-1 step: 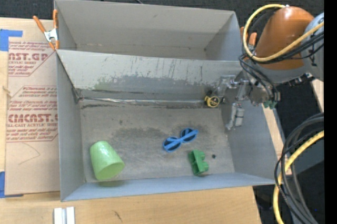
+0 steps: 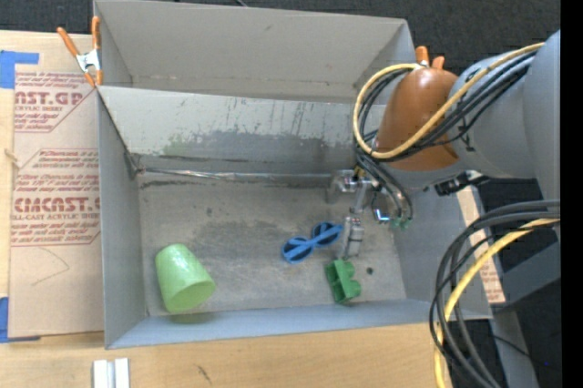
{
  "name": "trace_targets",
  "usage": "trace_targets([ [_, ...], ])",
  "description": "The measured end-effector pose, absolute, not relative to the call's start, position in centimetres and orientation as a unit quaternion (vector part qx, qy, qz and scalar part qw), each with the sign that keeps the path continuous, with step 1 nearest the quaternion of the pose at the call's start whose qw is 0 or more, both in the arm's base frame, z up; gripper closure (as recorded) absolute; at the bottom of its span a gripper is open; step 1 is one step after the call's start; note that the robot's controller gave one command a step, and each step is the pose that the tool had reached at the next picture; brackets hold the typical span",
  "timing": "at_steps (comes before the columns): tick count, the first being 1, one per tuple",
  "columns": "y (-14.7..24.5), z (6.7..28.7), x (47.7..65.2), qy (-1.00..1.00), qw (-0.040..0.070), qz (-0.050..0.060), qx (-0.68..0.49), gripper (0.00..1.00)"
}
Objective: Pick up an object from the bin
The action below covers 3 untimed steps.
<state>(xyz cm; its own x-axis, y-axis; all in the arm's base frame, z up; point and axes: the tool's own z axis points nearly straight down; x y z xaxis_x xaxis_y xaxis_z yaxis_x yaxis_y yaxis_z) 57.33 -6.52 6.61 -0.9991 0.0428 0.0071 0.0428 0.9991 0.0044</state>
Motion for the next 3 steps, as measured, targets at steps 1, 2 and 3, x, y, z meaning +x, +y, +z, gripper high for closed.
trace_targets([
  [1,-0.1,6.9,52.1,-0.993,0.001,-0.002,-0.117,0.0],
  [2,-0.4,7.0,52.1,-0.993,0.0,0.0,-0.118,1.0],
  [3,3.0,20.5,53.2,-0.995,-0.004,-0.001,-0.104,1.0],
])
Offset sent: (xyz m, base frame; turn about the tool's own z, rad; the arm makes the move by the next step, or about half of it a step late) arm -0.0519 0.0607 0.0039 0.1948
